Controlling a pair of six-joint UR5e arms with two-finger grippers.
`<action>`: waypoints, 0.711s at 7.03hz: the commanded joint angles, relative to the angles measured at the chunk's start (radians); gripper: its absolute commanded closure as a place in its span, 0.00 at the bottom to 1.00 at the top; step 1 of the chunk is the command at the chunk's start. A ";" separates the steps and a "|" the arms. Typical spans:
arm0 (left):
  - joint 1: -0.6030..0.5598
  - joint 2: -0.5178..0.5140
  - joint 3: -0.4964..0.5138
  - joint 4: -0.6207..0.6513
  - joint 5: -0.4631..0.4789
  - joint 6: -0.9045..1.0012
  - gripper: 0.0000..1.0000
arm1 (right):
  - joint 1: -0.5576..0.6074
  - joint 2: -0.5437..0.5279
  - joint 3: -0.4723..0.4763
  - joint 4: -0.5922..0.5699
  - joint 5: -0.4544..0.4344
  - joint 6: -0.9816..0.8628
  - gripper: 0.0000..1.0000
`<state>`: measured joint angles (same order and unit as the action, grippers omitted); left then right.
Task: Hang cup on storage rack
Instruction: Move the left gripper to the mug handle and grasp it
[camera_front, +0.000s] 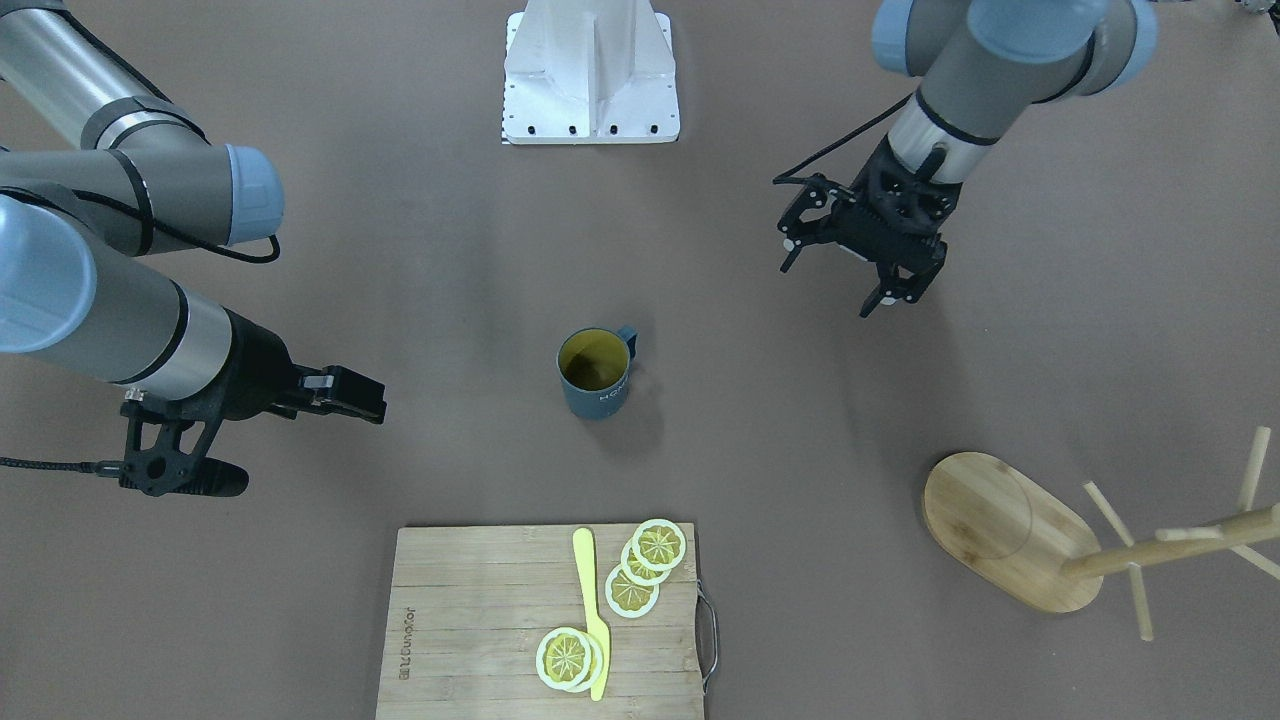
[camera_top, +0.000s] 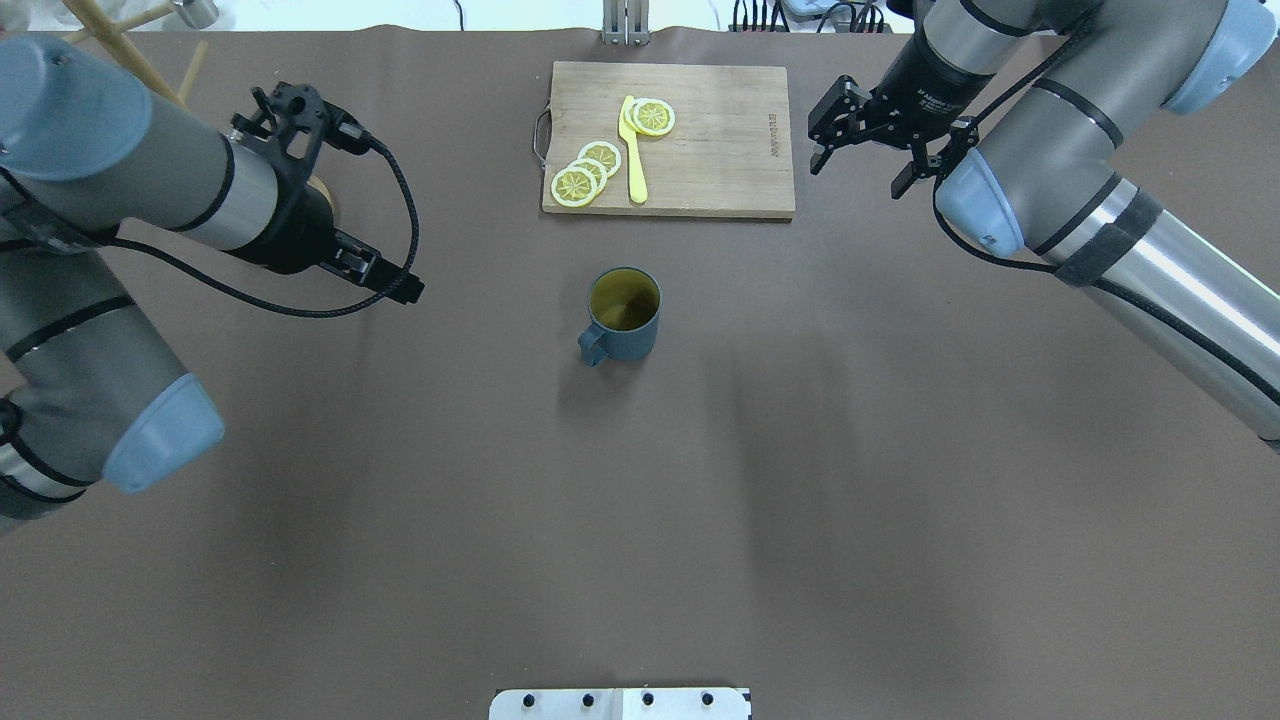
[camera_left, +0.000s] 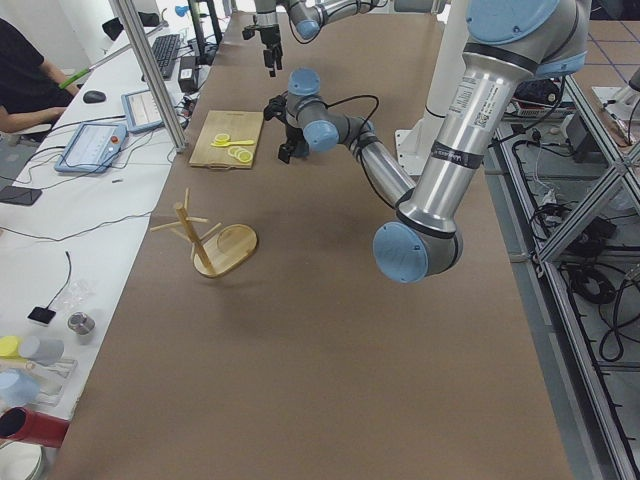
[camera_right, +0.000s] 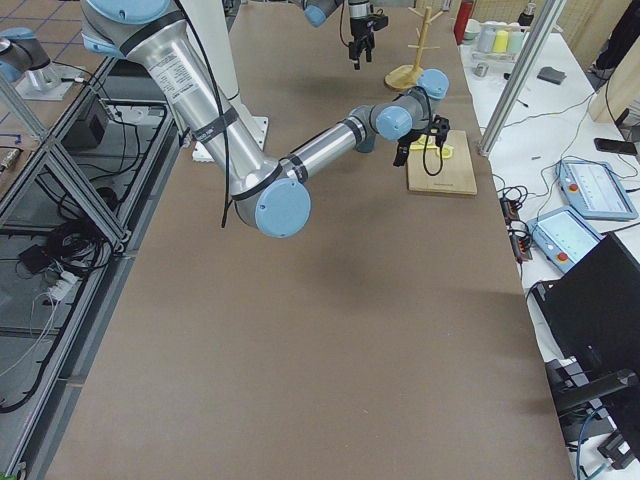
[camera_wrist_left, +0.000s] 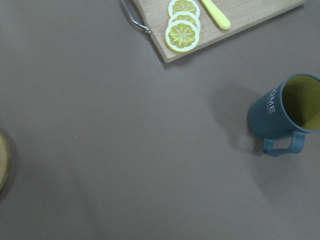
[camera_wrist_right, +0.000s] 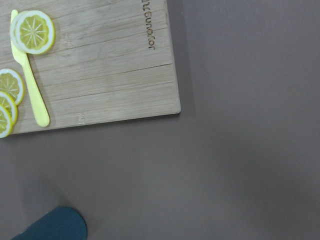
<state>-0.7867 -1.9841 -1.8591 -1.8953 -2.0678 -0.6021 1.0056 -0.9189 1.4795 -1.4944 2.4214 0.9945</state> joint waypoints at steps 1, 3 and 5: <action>0.140 -0.019 0.140 -0.262 0.163 -0.065 0.03 | 0.001 -0.024 0.004 -0.001 -0.041 -0.001 0.00; 0.207 -0.044 0.161 -0.314 0.186 -0.099 0.03 | 0.008 -0.037 0.005 -0.003 -0.070 -0.001 0.00; 0.266 -0.080 0.167 -0.337 0.242 -0.148 0.03 | 0.007 -0.037 0.005 -0.003 -0.071 -0.001 0.00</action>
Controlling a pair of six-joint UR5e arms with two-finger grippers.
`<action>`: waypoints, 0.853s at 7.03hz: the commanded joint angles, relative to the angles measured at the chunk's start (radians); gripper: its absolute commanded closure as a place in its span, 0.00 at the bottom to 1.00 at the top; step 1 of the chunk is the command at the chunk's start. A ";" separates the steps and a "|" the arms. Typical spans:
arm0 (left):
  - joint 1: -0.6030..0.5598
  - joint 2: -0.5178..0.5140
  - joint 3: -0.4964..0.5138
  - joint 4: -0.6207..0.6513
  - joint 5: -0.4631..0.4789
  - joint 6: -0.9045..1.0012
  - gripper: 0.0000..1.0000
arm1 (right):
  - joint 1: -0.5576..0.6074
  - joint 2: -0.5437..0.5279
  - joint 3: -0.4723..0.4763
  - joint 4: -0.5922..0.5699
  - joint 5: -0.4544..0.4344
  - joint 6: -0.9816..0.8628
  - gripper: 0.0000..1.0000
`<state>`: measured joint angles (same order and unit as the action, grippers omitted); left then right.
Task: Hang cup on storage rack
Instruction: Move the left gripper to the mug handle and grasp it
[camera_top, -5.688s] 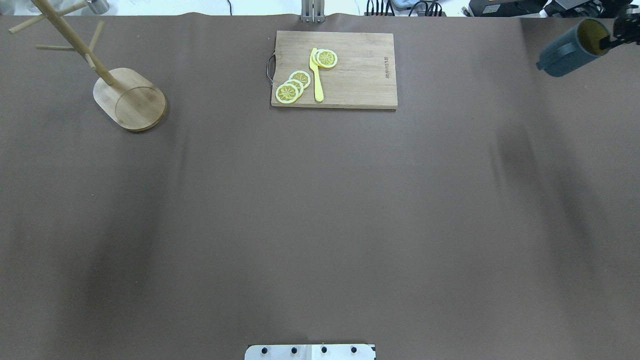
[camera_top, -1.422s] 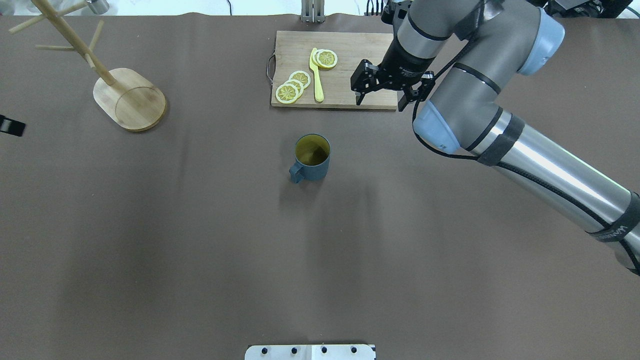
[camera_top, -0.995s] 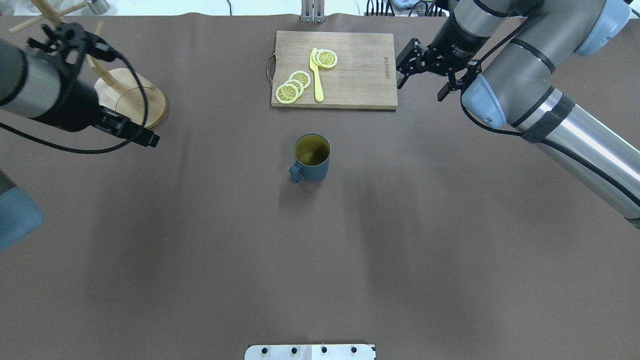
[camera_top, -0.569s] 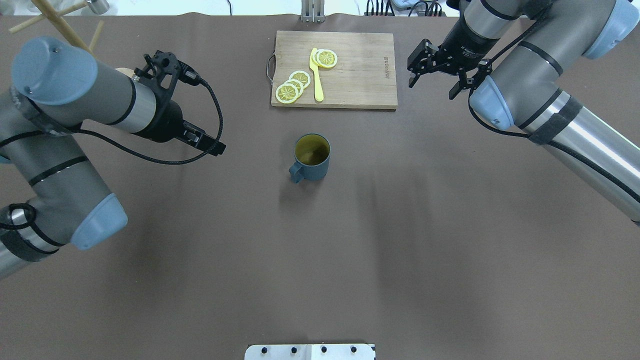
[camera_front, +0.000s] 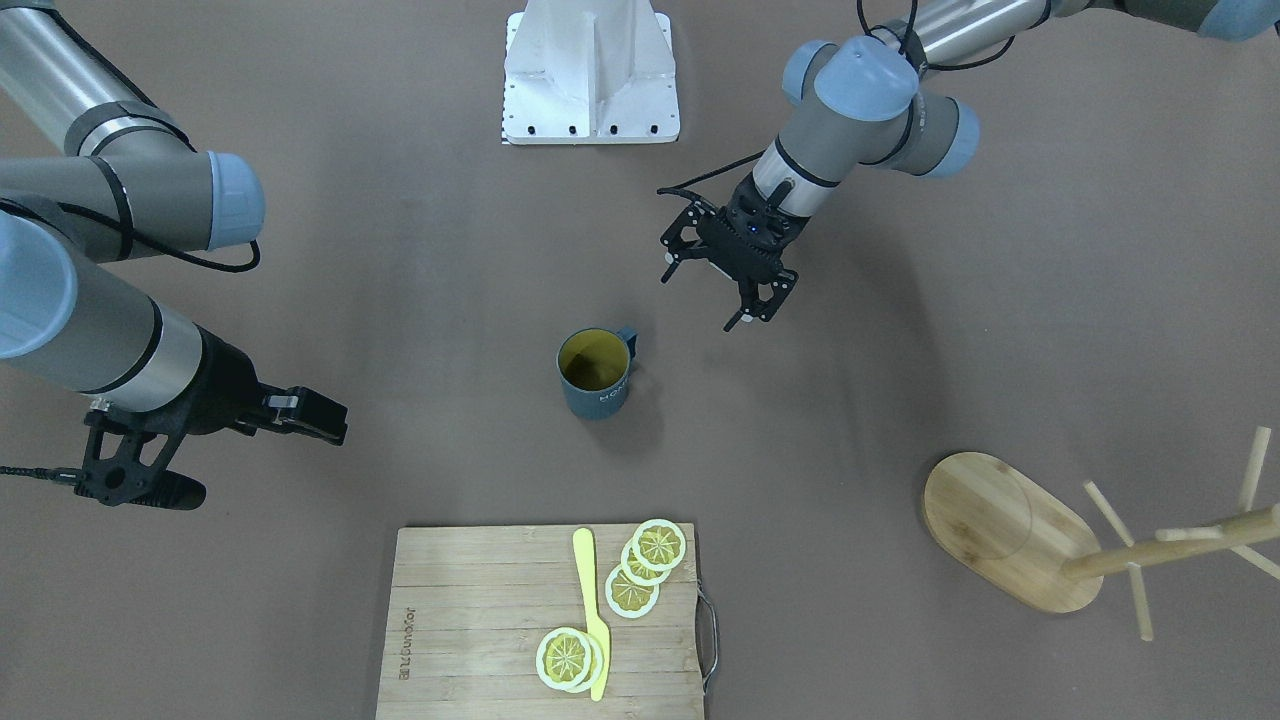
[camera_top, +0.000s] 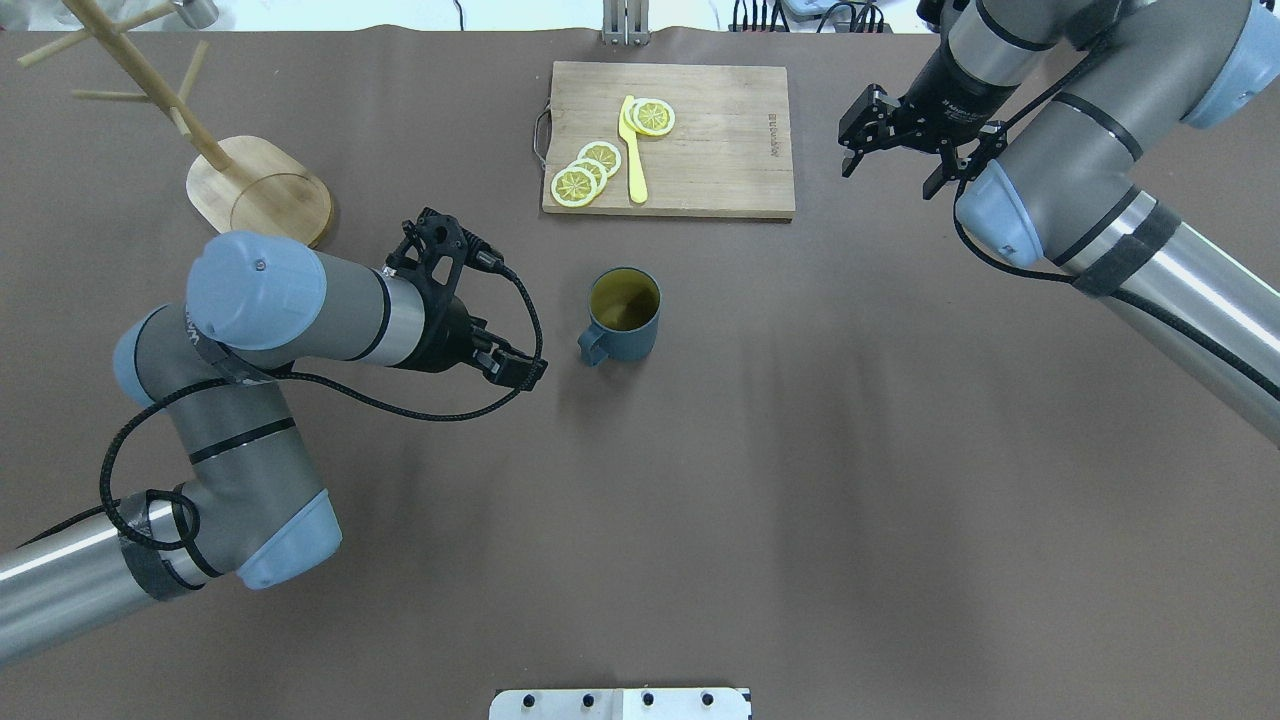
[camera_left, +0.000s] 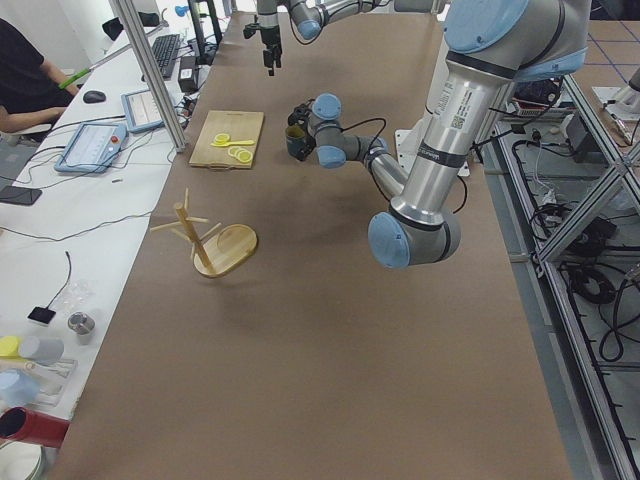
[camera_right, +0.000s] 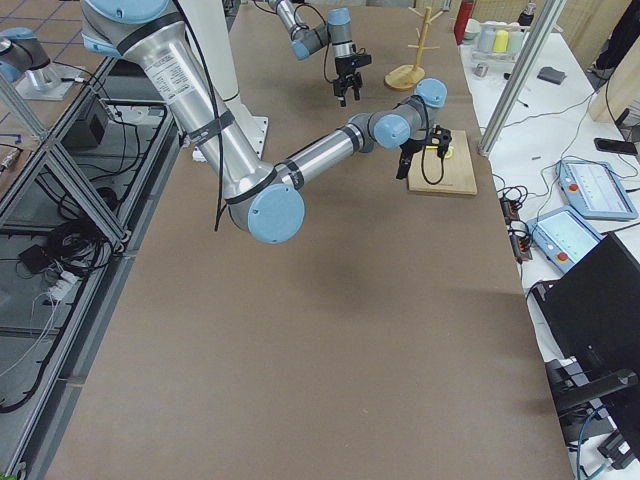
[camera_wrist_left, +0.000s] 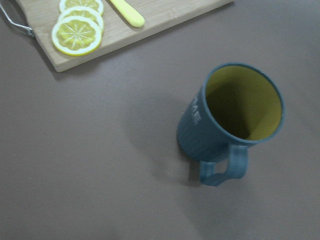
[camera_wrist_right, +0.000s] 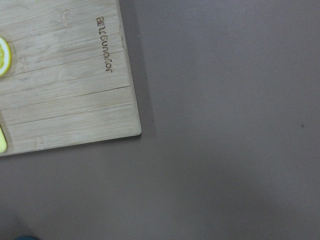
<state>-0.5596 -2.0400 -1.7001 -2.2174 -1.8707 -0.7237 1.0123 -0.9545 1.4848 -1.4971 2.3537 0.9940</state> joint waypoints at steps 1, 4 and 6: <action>0.065 -0.040 0.028 -0.021 0.101 -0.020 0.03 | 0.000 -0.001 0.000 0.000 -0.004 0.000 0.00; 0.067 -0.121 0.147 -0.065 0.177 -0.014 0.07 | -0.017 0.003 -0.001 0.000 -0.024 0.000 0.00; 0.064 -0.134 0.178 -0.073 0.186 -0.013 0.08 | -0.020 0.003 -0.005 0.000 -0.024 0.000 0.00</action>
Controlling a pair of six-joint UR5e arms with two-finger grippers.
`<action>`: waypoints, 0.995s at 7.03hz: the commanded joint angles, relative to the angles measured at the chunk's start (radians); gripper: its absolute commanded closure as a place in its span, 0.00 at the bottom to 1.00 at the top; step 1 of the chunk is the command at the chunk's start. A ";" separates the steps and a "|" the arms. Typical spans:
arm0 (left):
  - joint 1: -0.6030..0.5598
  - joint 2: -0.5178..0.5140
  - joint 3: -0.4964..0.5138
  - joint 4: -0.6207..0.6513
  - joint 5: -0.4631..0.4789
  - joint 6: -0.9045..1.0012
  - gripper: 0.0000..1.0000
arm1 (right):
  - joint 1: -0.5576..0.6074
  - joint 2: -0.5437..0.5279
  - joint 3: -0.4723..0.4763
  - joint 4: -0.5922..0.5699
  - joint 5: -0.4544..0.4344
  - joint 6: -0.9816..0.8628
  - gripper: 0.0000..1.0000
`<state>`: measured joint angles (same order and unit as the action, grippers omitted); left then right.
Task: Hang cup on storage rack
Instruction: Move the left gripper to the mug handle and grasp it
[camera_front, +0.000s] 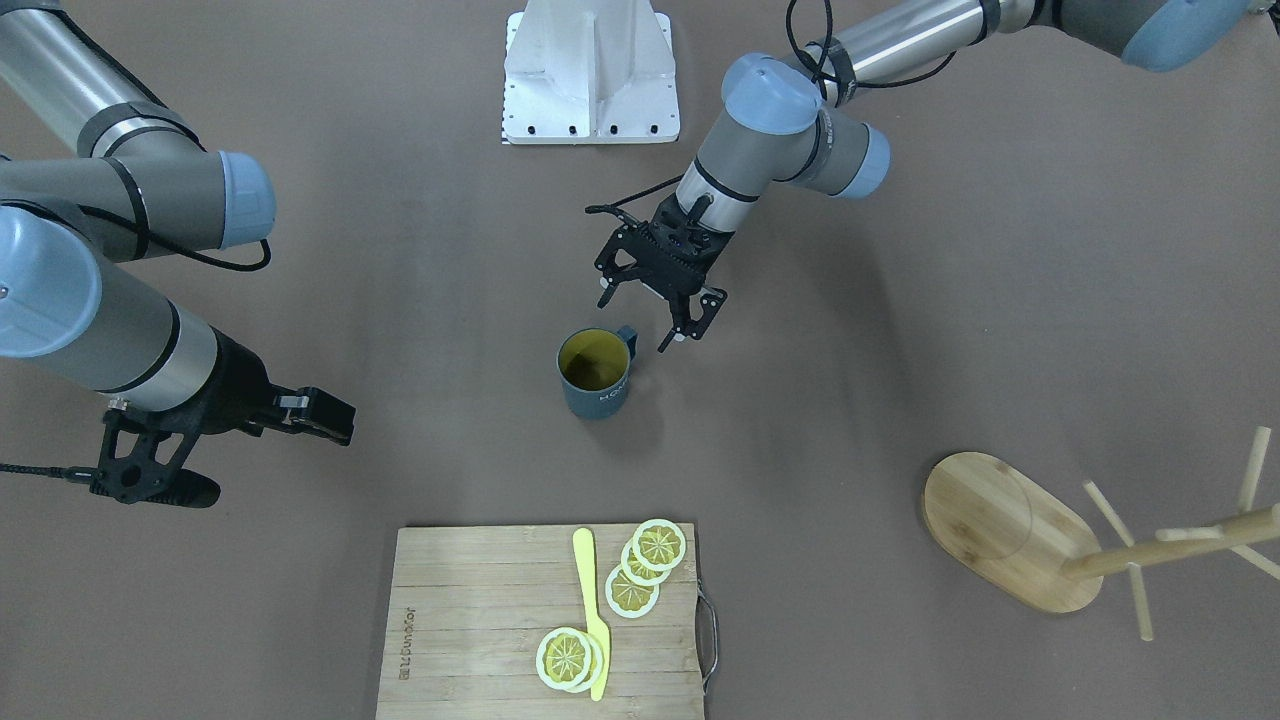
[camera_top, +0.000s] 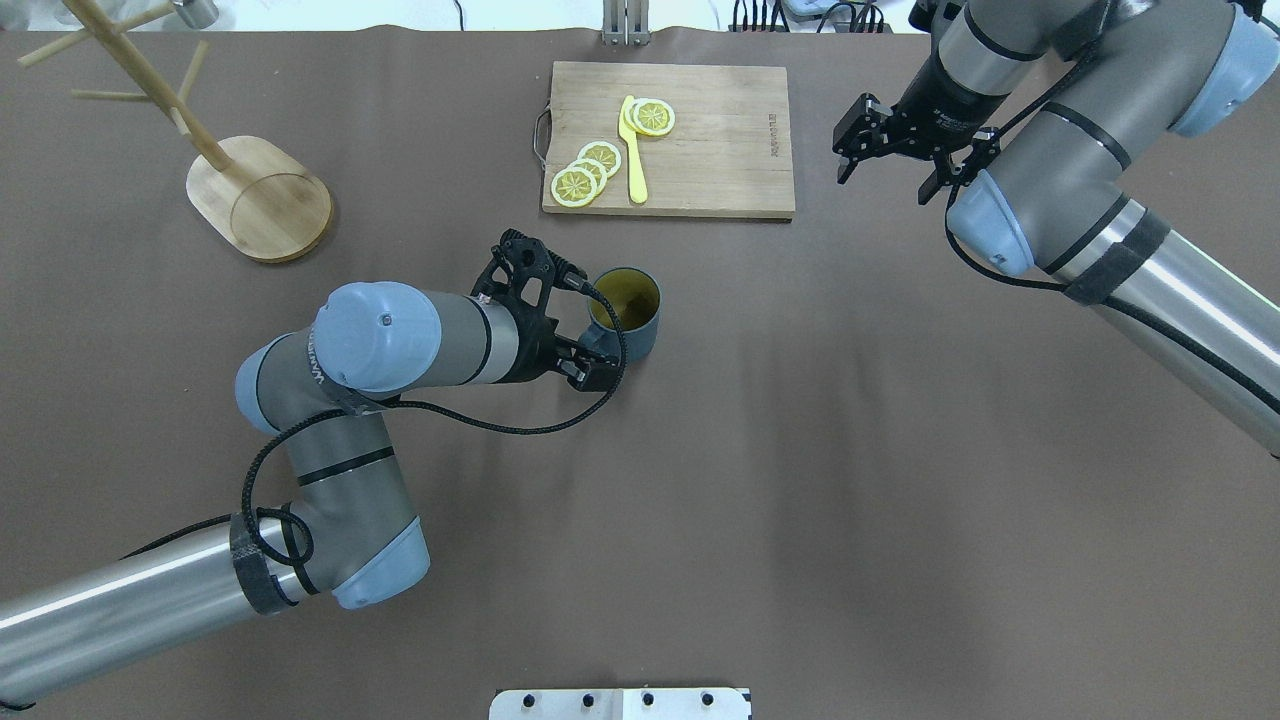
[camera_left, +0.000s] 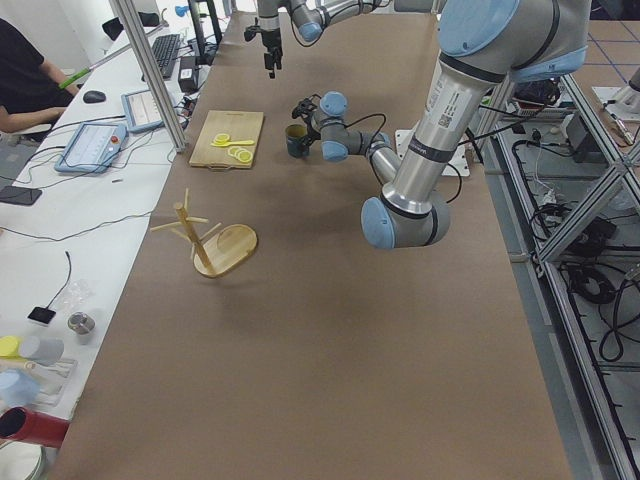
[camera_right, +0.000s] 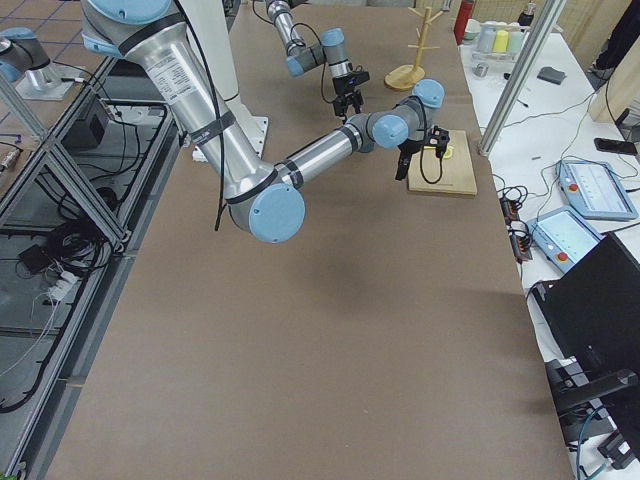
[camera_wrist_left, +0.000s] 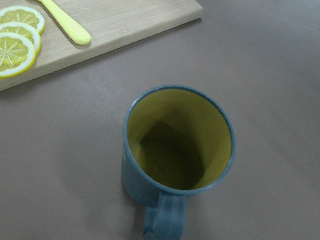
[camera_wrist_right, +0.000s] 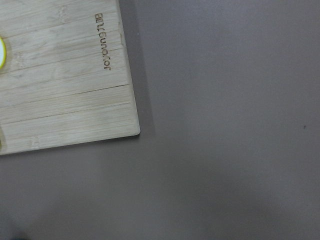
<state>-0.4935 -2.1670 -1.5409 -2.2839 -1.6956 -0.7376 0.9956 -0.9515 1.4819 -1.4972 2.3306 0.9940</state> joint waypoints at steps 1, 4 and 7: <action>-0.002 -0.007 0.021 -0.006 0.011 0.001 0.13 | -0.008 0.002 -0.002 0.000 -0.002 0.000 0.00; 0.016 -0.020 0.022 -0.006 0.010 -0.005 0.60 | -0.020 0.003 -0.003 0.000 -0.014 0.002 0.00; 0.015 -0.036 0.004 -0.008 0.010 -0.019 1.00 | -0.020 0.011 0.001 0.000 -0.013 0.005 0.00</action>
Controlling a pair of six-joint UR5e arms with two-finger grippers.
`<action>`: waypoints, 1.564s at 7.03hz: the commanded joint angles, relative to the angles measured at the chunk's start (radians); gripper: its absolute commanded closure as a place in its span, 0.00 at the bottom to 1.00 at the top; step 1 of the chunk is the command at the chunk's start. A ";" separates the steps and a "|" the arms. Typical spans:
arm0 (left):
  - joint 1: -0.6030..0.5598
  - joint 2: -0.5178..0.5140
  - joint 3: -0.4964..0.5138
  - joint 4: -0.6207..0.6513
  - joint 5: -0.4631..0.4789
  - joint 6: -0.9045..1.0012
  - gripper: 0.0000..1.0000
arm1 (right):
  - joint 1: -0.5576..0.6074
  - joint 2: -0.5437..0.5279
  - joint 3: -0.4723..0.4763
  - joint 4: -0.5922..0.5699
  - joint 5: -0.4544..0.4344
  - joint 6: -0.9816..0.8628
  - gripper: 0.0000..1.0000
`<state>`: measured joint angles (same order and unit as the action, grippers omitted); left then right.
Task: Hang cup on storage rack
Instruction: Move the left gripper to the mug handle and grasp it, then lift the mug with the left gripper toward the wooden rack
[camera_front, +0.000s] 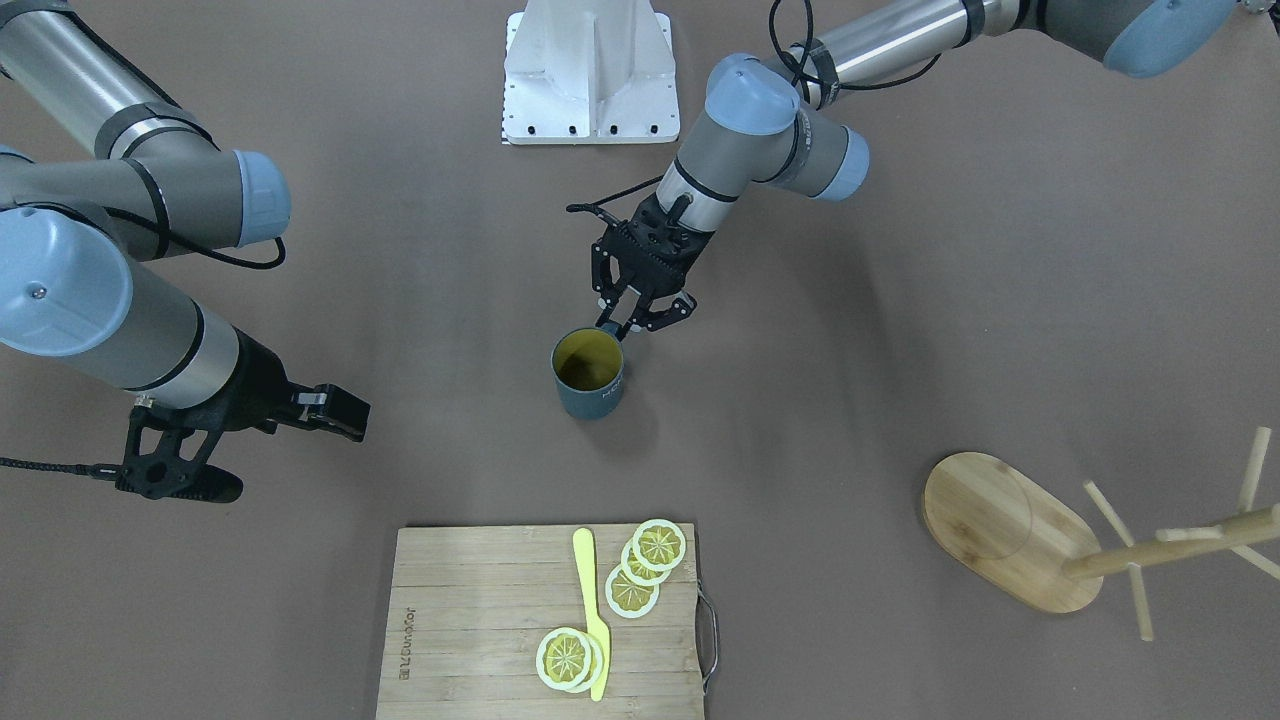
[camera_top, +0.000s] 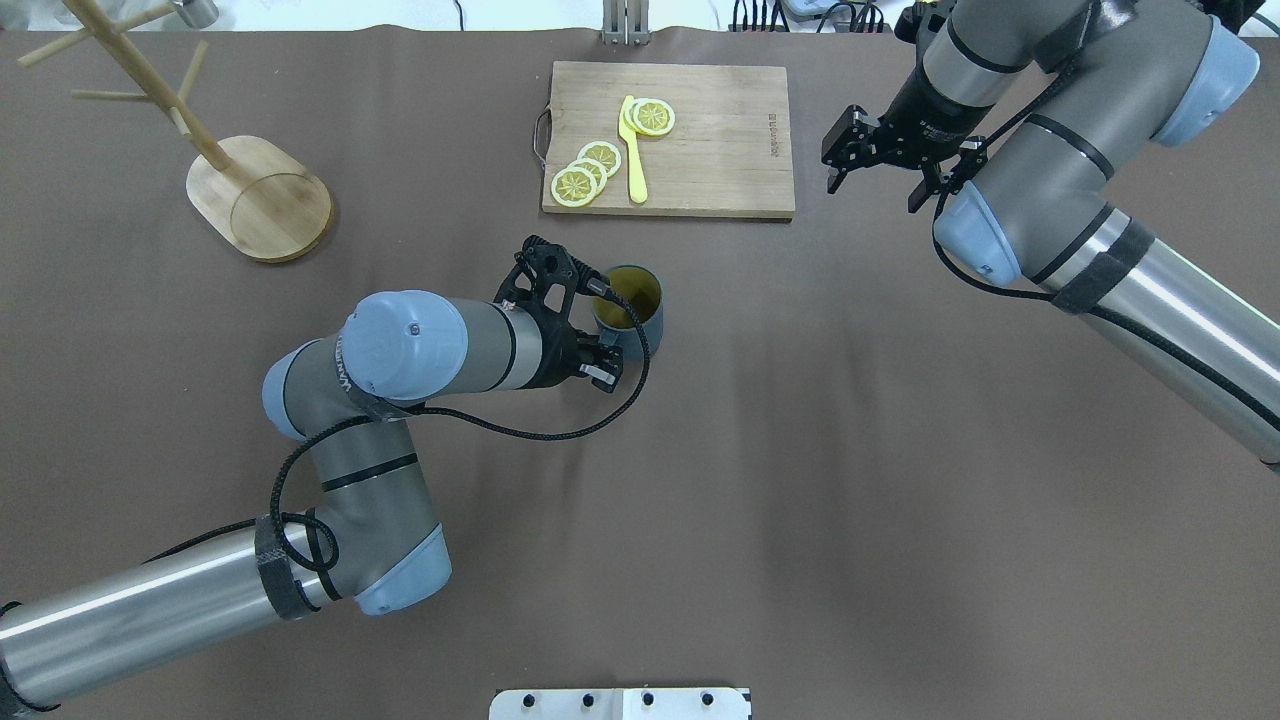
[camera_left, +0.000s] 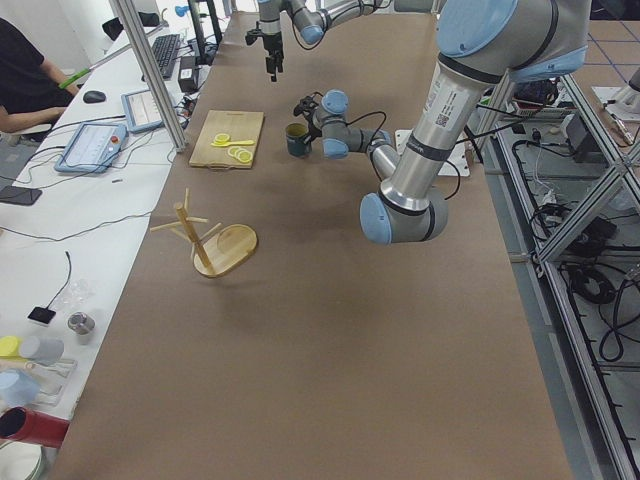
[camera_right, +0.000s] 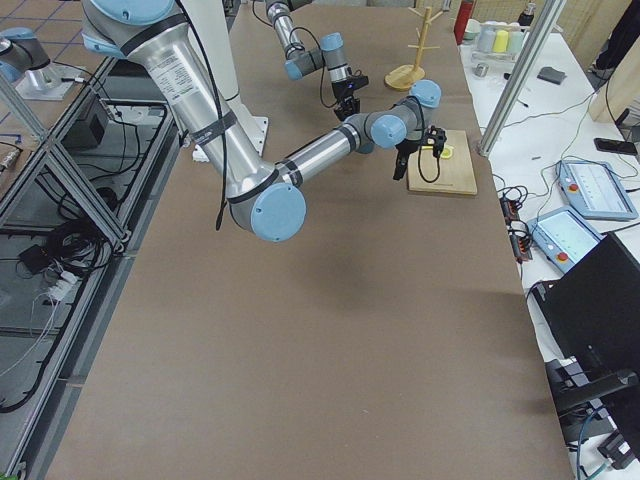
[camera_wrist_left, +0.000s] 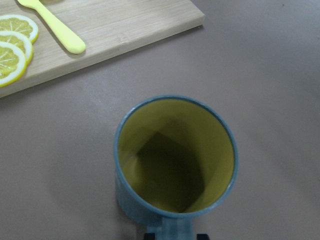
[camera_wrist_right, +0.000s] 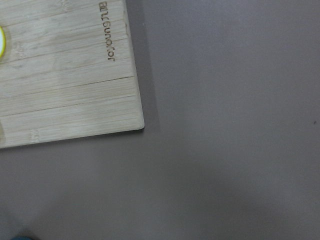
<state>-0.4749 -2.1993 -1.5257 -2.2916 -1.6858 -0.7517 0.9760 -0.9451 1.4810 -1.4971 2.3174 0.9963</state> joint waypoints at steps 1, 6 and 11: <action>-0.028 -0.004 -0.045 0.000 0.000 -0.009 1.00 | 0.000 0.008 0.004 0.000 0.000 0.004 0.00; -0.351 0.030 -0.123 -0.025 -0.303 -0.433 1.00 | 0.013 -0.014 0.097 -0.006 -0.001 0.007 0.00; -0.527 0.046 0.175 -0.776 -0.264 -1.238 1.00 | -0.029 -0.026 0.151 -0.009 -0.075 0.018 0.00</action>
<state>-0.9712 -2.1546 -1.4321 -2.8463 -1.9856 -1.8220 0.9527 -0.9702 1.6281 -1.5063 2.2518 1.0133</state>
